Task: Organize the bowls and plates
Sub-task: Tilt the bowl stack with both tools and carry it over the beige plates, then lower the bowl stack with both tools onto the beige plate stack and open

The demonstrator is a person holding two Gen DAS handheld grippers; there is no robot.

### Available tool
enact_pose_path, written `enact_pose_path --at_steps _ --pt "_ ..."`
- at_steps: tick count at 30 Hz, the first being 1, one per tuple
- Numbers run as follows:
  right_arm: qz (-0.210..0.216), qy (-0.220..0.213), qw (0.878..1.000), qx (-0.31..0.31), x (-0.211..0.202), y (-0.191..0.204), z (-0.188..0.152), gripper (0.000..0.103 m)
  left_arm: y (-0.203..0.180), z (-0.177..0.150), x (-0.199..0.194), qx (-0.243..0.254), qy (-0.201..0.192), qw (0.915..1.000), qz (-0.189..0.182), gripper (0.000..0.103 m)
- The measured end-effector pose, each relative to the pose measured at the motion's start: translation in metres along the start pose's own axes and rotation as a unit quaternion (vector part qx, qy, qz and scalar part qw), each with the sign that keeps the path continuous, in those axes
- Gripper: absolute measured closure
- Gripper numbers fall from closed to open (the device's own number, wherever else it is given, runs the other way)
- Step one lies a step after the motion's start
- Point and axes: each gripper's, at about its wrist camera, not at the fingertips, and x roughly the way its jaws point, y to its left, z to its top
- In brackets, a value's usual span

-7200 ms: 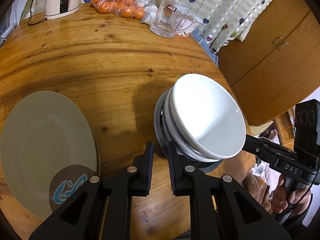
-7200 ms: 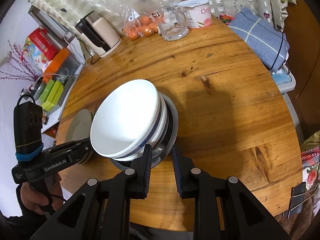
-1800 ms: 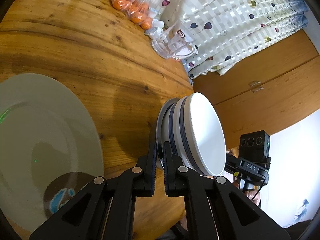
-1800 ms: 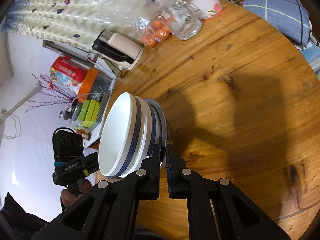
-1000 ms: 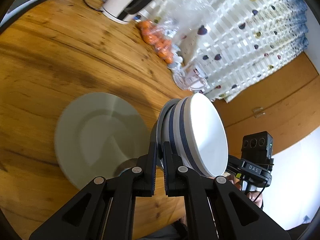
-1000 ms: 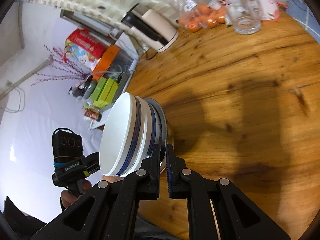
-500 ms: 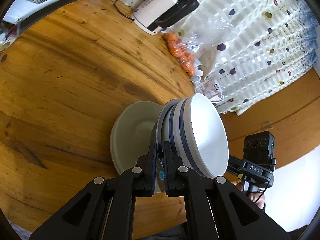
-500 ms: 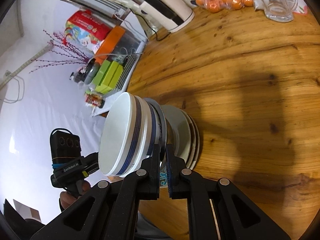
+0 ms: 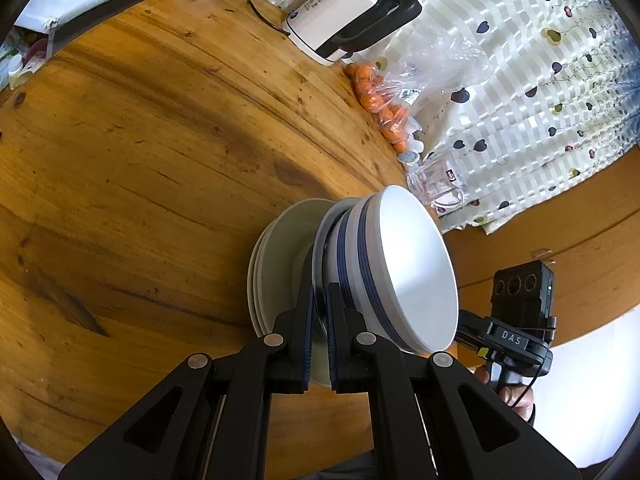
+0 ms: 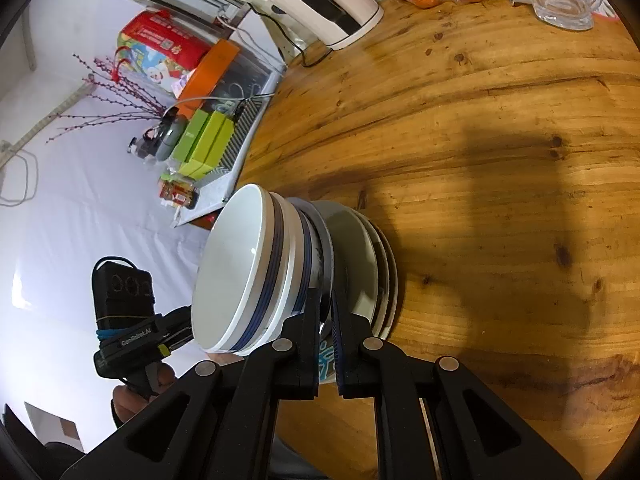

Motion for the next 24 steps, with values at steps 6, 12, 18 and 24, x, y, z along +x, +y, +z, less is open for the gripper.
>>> enact_pose_path --at_steps 6,12,18,24 --pt "-0.009 0.001 1.0 -0.006 0.0 0.002 0.0 0.096 0.0 -0.001 -0.001 -0.002 -0.001 1.0 0.003 0.099" --pt "-0.024 0.001 1.0 -0.02 -0.002 0.006 -0.001 0.094 -0.001 -0.001 -0.001 0.0 -0.002 1.0 0.005 0.098" --pt "-0.055 -0.012 0.998 -0.038 -0.013 0.01 -0.005 0.093 -0.003 -0.001 -0.009 0.015 -0.02 0.9994 0.024 0.098" --pt "-0.134 -0.035 0.986 -0.093 -0.027 0.031 -0.021 0.082 -0.016 -0.008 -0.023 0.061 -0.049 0.9951 0.061 0.098"
